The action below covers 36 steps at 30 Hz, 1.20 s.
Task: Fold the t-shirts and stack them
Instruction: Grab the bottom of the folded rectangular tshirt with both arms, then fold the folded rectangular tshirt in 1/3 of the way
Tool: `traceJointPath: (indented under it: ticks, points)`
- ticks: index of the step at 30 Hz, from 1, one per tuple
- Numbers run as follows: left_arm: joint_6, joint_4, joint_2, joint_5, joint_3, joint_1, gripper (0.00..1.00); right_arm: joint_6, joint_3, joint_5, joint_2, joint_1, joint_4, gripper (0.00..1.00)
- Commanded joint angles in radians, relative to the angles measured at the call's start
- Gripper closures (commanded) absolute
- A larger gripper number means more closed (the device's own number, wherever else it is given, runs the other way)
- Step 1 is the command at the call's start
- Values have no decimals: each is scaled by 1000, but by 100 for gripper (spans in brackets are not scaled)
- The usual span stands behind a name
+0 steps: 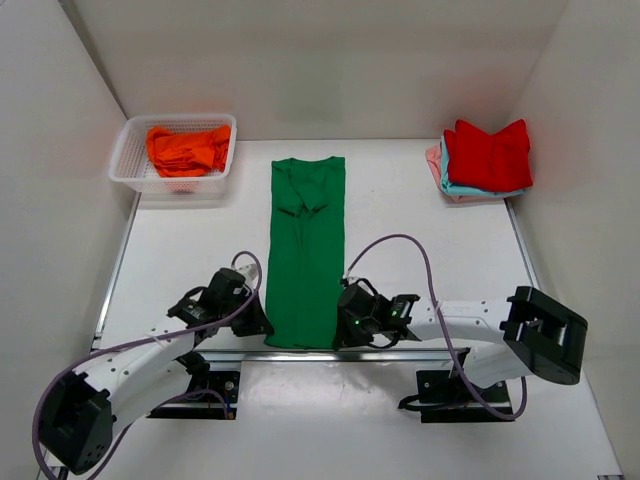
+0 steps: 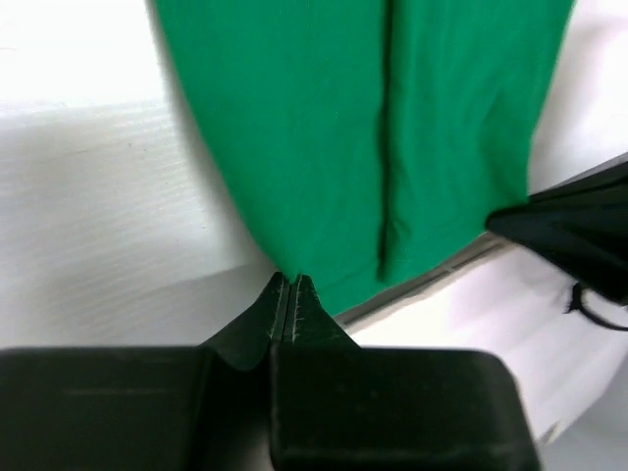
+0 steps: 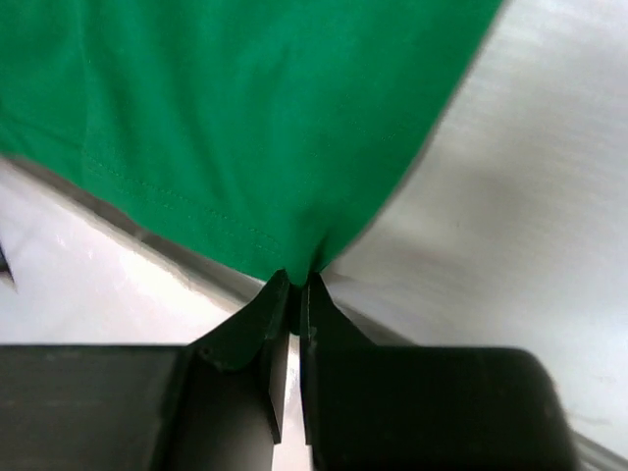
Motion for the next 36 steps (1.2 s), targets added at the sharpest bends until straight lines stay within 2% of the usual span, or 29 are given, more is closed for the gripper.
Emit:
traceJointPath:
  ticks: [1, 2, 7, 12, 18, 22, 23, 25, 26, 27, 28, 29, 30, 31, 32, 36]
  points:
    - [16, -38, -3, 35, 105, 49, 100, -57, 33, -72, -48, -60, -81, 100]
    - [24, -38, 15, 37, 142, 56, 100, -79, 44, -113, -62, -77, -86, 100]
    - [71, 12, 206, 63, 276, 141, 100, -290, 156, -277, -33, -330, -161, 100]
    - [102, 54, 363, 81, 440, 258, 100, -470, 364, -376, 86, -526, -219, 100]
    - [142, 89, 622, 104, 658, 320, 100, -625, 660, -399, 346, -611, -317, 100]
    - [139, 127, 805, 92, 784, 350, 100, -662, 804, -414, 520, -669, -327, 100]
    - [136, 141, 852, 94, 790, 362, 100, -656, 858, -391, 545, -689, -331, 97]
    - [108, 272, 899, 112, 796, 402, 69, -686, 962, -368, 628, -707, -341, 95]
    - [66, 326, 903, 138, 773, 415, 69, -676, 978, -330, 643, -720, -336, 92]
    - [9, 442, 903, 161, 731, 434, 68, -677, 984, -313, 647, -729, -318, 78]
    - [-13, 563, 897, 172, 686, 453, 60, -665, 971, -278, 638, -734, -284, 71]
    - [-62, 598, 885, 176, 666, 461, 57, -646, 952, -255, 604, -743, -229, 69]
    - [-91, 647, 865, 167, 631, 468, 54, -625, 908, -247, 583, -752, -168, 65]
    - [-106, 675, 845, 164, 588, 471, 56, -593, 842, -229, 543, -749, -140, 57]
    - [-107, 672, 819, 146, 575, 470, 56, -590, 813, -224, 514, -760, -89, 54]
    - [-67, 623, 703, 114, 461, 426, 54, -525, 580, -209, 353, -755, 9, 52]
